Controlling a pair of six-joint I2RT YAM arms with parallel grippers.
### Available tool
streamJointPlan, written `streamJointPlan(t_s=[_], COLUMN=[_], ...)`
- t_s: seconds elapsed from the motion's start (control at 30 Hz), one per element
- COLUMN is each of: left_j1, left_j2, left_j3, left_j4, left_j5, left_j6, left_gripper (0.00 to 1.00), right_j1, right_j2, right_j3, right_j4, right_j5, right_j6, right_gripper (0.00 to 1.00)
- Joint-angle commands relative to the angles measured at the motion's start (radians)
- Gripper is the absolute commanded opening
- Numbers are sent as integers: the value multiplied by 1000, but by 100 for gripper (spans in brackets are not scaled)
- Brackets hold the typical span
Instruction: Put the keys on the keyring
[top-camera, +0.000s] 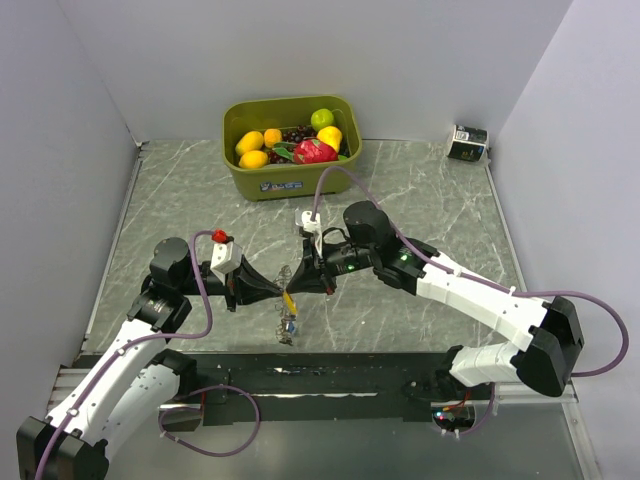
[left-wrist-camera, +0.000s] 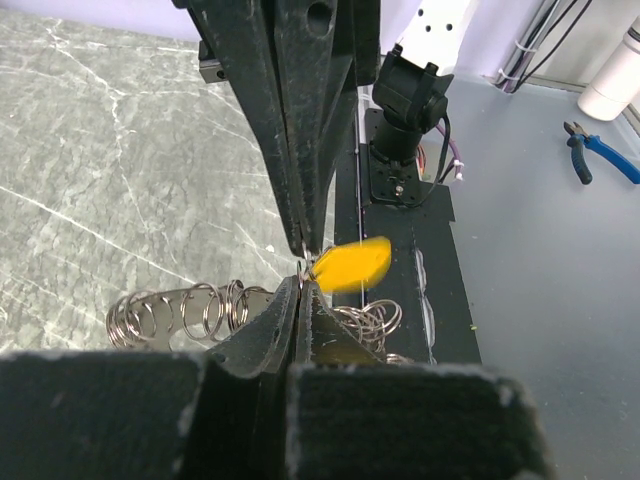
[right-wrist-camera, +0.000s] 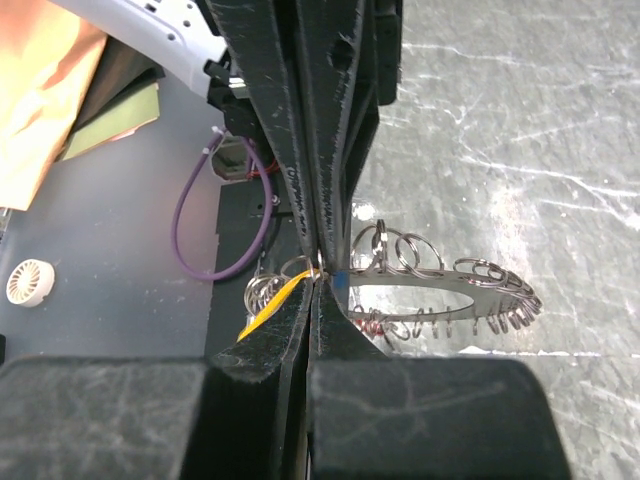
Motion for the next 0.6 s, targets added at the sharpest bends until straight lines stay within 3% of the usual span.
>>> streamJointPlan(t_s=[0.0, 0.57], left_j1=[-4, -6], left_j2=[-16, -22], left_j3=[52, 51], left_j4=[34, 36], left_j5=[16, 13], left_j6=[19, 22], left_gripper=[1, 1], right_j1=[6, 8], right_j2=[4, -25], right_j3=[49, 32], right_j4=[0, -22], right_j5=[28, 66], right_j6=[5, -6], right_gripper=[0, 0])
